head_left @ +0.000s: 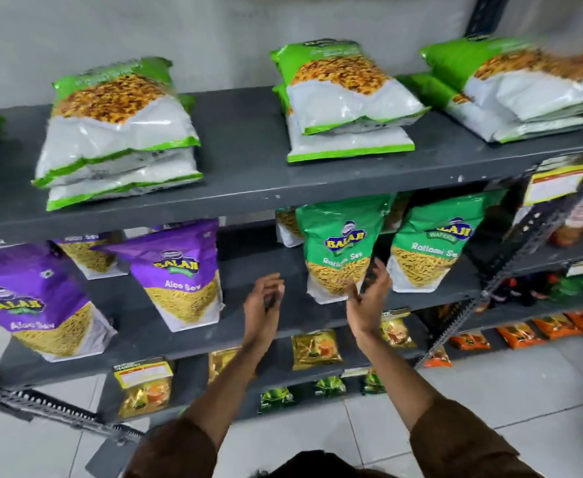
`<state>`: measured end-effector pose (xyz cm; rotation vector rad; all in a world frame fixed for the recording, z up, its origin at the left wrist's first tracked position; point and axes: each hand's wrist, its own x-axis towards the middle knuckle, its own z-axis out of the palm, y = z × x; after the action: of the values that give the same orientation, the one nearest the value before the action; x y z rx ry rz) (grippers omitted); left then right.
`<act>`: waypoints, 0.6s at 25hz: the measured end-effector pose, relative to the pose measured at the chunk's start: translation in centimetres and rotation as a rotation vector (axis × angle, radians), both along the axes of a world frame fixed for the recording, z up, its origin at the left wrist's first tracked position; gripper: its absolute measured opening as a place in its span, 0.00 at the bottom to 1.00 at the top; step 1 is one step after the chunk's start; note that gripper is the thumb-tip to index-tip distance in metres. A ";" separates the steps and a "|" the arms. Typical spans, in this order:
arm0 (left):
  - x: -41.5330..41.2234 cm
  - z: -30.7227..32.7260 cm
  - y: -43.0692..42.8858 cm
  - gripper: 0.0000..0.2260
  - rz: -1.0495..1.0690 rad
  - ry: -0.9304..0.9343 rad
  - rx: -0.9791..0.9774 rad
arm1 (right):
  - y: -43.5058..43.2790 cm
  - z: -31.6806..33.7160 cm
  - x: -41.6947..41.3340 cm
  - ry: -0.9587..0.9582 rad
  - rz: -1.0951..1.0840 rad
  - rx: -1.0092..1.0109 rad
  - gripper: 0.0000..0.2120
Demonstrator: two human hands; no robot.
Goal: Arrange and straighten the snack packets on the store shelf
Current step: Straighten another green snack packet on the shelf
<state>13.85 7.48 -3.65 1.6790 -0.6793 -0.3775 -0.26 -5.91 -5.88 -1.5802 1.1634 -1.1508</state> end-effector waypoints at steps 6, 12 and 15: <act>-2.9 1.1 -8.8 0.20 0.015 0.158 0.201 | -6.4 1.0 -2.2 0.205 0.453 0.178 0.40; -5.1 1.0 -9.7 0.15 0.079 0.181 0.201 | -6.7 -0.3 -2.0 0.159 0.584 0.186 0.39; -3.9 0.6 -8.7 0.14 0.113 0.182 0.219 | -5.8 -0.2 -1.0 0.111 0.641 0.206 0.33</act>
<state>9.94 -1.26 -3.03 1.8540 -0.4179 -0.5325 -1.26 -11.67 -6.04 -1.6901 0.7213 -0.5138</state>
